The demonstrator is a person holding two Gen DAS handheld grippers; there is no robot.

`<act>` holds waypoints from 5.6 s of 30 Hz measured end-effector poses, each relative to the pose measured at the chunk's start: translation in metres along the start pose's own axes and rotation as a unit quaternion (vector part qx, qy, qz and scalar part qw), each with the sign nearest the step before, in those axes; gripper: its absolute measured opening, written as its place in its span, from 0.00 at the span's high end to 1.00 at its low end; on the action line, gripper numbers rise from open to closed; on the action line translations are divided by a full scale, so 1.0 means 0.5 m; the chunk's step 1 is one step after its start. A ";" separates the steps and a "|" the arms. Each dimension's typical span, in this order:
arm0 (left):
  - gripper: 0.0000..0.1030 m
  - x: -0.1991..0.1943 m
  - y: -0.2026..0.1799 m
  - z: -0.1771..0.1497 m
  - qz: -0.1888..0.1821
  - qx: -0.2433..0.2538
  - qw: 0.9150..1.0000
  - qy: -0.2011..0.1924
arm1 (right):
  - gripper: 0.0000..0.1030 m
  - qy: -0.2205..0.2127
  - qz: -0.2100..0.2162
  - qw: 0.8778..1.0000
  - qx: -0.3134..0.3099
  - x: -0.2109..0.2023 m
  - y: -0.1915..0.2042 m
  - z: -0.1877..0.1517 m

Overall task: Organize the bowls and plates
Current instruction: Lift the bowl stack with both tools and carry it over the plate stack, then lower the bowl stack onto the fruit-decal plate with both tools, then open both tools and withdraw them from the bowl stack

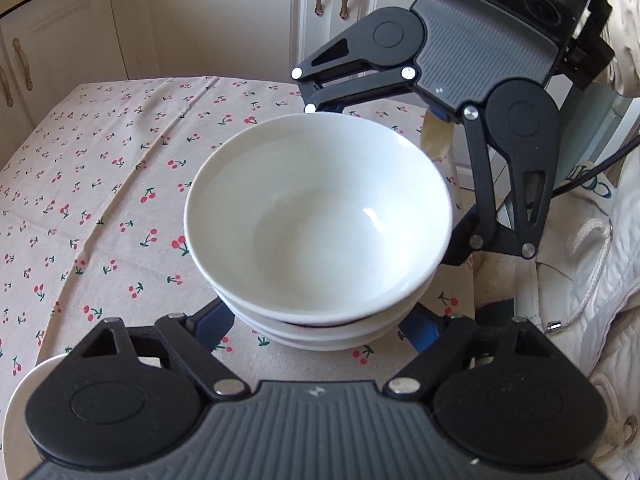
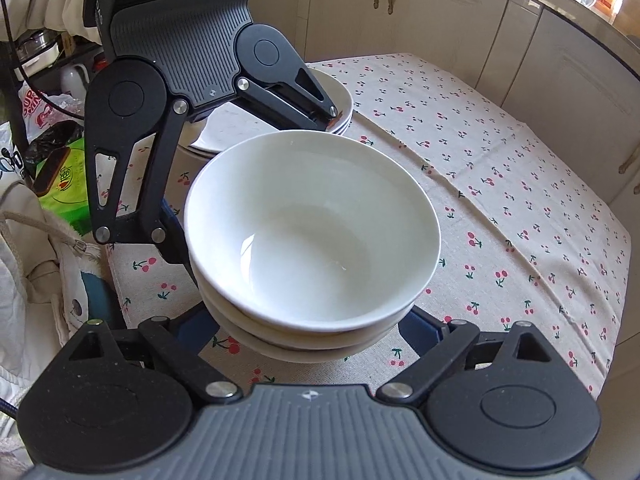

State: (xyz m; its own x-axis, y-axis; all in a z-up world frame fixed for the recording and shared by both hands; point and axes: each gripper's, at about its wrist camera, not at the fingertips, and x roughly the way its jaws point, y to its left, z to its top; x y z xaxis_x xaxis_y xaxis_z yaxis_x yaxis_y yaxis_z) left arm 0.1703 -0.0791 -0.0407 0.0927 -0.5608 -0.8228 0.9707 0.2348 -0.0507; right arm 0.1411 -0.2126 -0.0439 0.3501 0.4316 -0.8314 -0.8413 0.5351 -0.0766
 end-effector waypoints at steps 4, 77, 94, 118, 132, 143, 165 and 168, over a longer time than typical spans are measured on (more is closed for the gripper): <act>0.17 0.005 0.006 0.003 -0.009 0.002 1.000 0.000 | 0.07 0.000 0.009 1.000 0.004 0.002 -0.005 0.000; 0.19 -0.131 -0.007 -0.022 0.068 -0.002 0.997 -0.027 | 0.08 -0.002 -0.011 0.998 -0.060 -0.045 0.032 0.112; 0.19 -0.239 0.006 -0.132 0.179 -0.087 0.980 -0.018 | 0.08 -0.030 0.033 0.983 -0.177 0.057 0.057 0.266; 0.19 -0.223 0.064 -0.191 0.187 -0.157 0.970 -0.011 | 0.08 -0.005 0.063 0.981 -0.184 0.174 0.030 0.326; 0.18 -0.210 0.085 -0.210 0.172 -0.187 0.967 -0.024 | 0.08 0.008 0.056 0.982 -0.180 0.194 0.034 0.329; 0.05 -0.225 0.056 -0.216 0.219 -0.187 0.957 -0.046 | 0.00 -0.009 0.047 0.988 -0.148 0.168 0.024 0.319; 0.01 -0.273 -0.162 -0.187 0.380 -0.260 0.874 -0.155 | 0.00 -0.109 -0.139 0.983 -0.051 -0.027 0.136 0.225; 0.01 -0.262 -0.183 -0.187 0.417 -0.319 0.837 -0.156 | 0.00 -0.115 -0.167 0.979 0.027 -0.040 0.137 0.198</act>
State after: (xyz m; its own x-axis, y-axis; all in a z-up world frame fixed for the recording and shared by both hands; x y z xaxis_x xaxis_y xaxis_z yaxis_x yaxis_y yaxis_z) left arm 0.0485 0.0469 0.0189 0.8288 -0.1473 -0.5398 0.2336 0.9677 0.0946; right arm 0.1172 -0.1128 0.0220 0.6899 0.3752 -0.6191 -0.6440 0.7086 -0.2882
